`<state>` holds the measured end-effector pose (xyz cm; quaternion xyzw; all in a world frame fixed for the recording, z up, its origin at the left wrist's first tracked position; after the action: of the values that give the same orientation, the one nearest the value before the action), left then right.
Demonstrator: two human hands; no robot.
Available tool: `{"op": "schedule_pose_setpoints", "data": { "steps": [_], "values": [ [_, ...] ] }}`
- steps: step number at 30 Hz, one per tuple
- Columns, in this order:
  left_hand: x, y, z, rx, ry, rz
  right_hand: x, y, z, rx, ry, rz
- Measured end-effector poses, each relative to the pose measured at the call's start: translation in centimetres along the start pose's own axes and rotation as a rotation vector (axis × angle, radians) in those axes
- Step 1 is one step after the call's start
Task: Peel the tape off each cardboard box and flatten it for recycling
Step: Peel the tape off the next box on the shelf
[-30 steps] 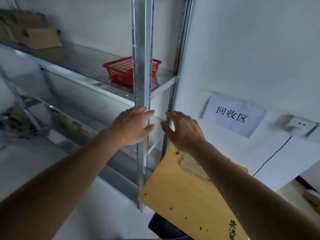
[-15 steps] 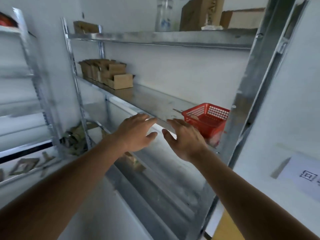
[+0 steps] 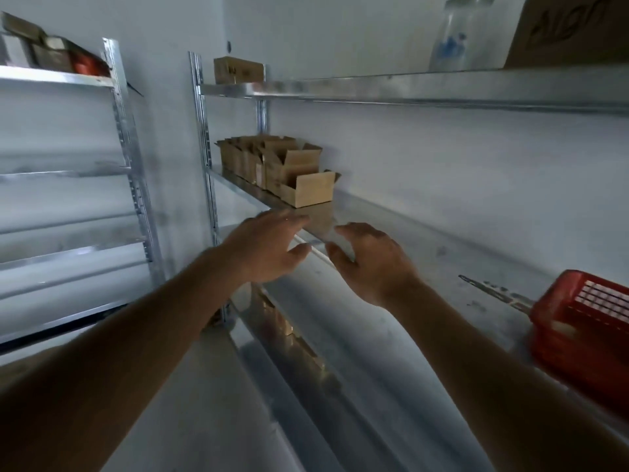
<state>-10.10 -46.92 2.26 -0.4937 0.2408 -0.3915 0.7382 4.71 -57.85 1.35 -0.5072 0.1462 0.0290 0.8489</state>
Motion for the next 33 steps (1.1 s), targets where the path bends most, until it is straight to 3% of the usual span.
{"op": "schedule_pose_setpoints", "data": {
  "steps": [14, 20, 27, 33],
  "values": [
    [-18.8, 12.4, 20.6, -0.037, -0.051, -0.043, 5.6, 17.0, 28.0, -0.111, 0.006, 0.074],
    [-26.8, 17.0, 28.2, -0.082, -0.004, -0.110, 6.5, 21.5, 36.3, -0.055, 0.030, 0.095],
    [-35.4, 23.3, 35.1, -0.194, 0.154, -0.159, 7.6, 26.2, 43.6, -0.023, 0.240, -0.241],
    [-37.5, 25.3, 39.3, -0.268, 0.340, -0.197, 8.9, 27.0, 45.7, -0.032, 0.478, -0.468]
  ]
}}
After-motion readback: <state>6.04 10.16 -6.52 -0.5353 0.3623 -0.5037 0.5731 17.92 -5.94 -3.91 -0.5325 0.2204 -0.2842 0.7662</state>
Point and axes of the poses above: each hand's wrist, its own z-axis towards the middle knuckle, its own y-axis out of the palm, x = y × z, the point moved 5 cm from there along z, towards the middle knuckle, and after that the axes turned 3 degrees about z, right-handed, at the moved point
